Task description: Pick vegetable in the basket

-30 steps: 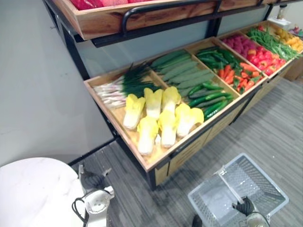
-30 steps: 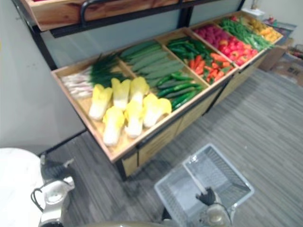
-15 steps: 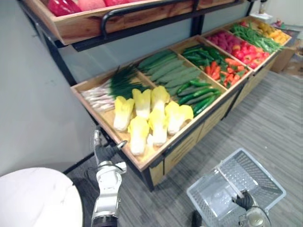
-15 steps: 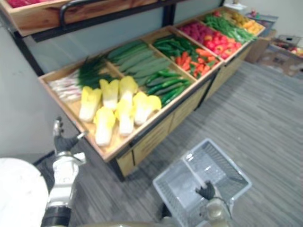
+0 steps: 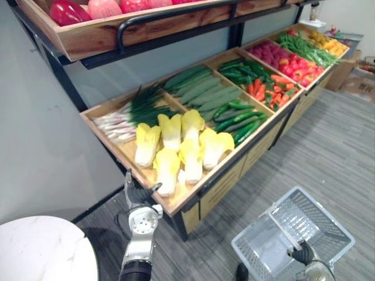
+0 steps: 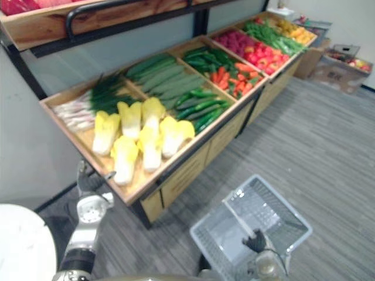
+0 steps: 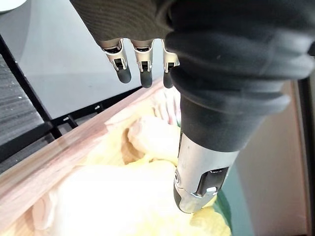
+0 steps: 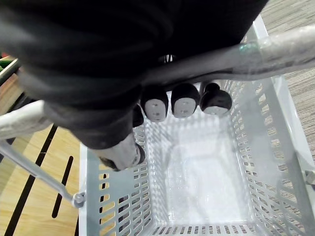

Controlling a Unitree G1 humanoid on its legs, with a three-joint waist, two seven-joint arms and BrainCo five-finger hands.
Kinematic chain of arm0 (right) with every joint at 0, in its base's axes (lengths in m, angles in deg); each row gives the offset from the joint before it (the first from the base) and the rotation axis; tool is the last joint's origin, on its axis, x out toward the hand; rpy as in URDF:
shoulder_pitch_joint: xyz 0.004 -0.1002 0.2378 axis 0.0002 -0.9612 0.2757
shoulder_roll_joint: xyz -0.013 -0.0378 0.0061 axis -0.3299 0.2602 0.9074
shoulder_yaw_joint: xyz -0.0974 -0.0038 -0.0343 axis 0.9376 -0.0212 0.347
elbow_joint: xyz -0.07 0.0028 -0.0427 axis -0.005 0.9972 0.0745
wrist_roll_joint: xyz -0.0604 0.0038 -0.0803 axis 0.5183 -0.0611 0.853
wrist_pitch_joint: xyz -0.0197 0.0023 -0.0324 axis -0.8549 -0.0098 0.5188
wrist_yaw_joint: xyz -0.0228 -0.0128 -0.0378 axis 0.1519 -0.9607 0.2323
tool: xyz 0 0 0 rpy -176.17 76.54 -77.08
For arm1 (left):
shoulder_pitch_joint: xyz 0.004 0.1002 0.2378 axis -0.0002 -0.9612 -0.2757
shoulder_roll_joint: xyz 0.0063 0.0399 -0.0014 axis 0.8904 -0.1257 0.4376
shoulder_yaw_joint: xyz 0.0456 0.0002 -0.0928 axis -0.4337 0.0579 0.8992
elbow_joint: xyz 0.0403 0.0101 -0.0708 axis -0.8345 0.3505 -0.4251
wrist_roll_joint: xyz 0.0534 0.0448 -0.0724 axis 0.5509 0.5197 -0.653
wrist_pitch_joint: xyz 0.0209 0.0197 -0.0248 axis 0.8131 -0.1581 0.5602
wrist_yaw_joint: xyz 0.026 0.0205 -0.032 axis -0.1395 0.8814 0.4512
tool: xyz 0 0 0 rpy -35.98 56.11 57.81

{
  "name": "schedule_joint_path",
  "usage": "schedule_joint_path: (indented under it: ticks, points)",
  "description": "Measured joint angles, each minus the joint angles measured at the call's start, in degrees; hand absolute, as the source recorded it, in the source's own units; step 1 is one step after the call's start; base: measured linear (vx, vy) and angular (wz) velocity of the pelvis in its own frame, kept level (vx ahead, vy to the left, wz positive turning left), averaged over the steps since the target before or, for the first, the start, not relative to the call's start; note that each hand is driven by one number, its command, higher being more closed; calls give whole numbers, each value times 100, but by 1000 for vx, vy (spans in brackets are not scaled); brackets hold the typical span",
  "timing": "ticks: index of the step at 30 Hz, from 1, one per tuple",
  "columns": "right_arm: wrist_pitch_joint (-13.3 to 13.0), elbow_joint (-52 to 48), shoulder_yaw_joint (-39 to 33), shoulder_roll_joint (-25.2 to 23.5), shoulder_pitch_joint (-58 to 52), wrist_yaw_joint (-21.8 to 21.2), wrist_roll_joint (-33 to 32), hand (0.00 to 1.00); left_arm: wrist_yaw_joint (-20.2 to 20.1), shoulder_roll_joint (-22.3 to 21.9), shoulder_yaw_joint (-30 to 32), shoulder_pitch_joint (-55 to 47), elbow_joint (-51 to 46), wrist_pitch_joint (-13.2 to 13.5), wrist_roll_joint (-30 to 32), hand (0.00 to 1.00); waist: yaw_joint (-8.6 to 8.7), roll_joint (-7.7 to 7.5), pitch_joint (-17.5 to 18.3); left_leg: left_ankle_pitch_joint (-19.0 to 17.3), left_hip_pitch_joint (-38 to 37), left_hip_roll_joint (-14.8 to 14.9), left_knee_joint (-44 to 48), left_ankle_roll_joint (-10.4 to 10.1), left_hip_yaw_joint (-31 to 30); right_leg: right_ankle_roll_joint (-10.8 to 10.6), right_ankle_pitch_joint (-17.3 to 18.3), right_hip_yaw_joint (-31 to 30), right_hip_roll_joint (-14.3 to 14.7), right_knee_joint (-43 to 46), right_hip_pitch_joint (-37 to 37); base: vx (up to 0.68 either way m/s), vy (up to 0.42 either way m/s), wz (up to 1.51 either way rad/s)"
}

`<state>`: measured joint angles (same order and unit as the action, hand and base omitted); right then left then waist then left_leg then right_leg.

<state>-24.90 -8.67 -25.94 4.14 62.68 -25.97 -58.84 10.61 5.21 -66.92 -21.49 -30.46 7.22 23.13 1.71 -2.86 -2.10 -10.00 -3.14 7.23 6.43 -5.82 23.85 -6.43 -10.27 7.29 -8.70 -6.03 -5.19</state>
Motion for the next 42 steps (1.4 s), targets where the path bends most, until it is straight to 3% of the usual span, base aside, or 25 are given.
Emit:
schedule_joint_path:
  ticks: [8, 11, 19, 25, 42]
  points:
    - [4, -51, 55, -9, 15, 19, -3, 100, 137, -12, 87, 437, 459, -37, -51, 0, 24, 2, -1, -14, 20, 31, -23, -24, 188, 26, -7, -158, 71, 1, -157, 0, -31, -12]
    - [4, -51, 80, -12, 56, 50, -4, 100, 235, -11, 85, 603, 516, -37, -49, 0, 134, -1, -2, -32, 17, 39, -37, -33, 198, 40, -18, -153, 84, 1, -164, 31, -8, -2]
    - [4, -51, 145, -35, 59, 224, -10, 100, 329, -13, -96, 944, 516, -37, -27, 0, 158, -3, -4, -66, 1, 34, -34, -30, 209, 41, -19, -146, 84, 0, -164, 6, -1, -1]
    - [3, -160, 262, -36, 32, 229, -9, 100, 351, -13, -88, 954, 566, -38, -28, 0, 271, -10, -8, -68, -2, 35, -26, -33, 208, 77, 4, -138, 85, -2, -161, -5, -5, 0]
    - [1, -181, 263, -50, 116, 318, -51, 100, 478, -7, -29, 1243, 1276, -132, -123, 0, 281, -30, -161, -82, 126, 67, -82, -55, 275, 105, 21, -169, 143, -6, -358, 0, -2, -1]
